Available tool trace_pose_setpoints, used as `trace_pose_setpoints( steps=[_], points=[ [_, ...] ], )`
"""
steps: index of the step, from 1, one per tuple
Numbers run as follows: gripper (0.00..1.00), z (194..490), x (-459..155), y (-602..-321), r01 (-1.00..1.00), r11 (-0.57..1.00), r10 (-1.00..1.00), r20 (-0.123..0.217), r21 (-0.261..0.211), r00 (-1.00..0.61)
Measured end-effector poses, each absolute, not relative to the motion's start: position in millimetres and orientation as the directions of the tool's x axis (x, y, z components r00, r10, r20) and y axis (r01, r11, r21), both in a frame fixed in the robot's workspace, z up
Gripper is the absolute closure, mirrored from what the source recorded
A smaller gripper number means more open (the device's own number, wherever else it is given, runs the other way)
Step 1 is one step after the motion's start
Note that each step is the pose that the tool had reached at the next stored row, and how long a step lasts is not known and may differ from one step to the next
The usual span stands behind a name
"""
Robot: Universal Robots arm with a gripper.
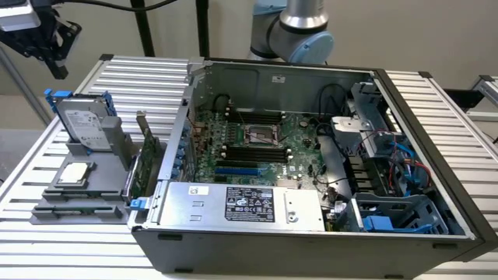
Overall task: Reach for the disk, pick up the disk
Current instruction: 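Pick up the disk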
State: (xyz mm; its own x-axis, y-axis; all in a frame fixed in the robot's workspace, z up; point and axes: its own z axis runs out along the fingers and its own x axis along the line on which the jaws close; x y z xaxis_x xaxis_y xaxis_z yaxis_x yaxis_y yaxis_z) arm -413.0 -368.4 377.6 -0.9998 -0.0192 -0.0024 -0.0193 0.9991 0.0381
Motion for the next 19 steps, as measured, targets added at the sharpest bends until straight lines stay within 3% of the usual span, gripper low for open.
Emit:
trace_pose_setpoints(
  steps=[12, 19],
  points=[
    [0.89, 375.0, -435.3, -356.9, -0.022, 0.999, -0.022, -0.003, 0.038, -1.0],
    [0.89, 375.0, -435.1, -357.0, -0.141, 0.989, -0.141, -0.003, 0.038, -0.99]
  ],
)
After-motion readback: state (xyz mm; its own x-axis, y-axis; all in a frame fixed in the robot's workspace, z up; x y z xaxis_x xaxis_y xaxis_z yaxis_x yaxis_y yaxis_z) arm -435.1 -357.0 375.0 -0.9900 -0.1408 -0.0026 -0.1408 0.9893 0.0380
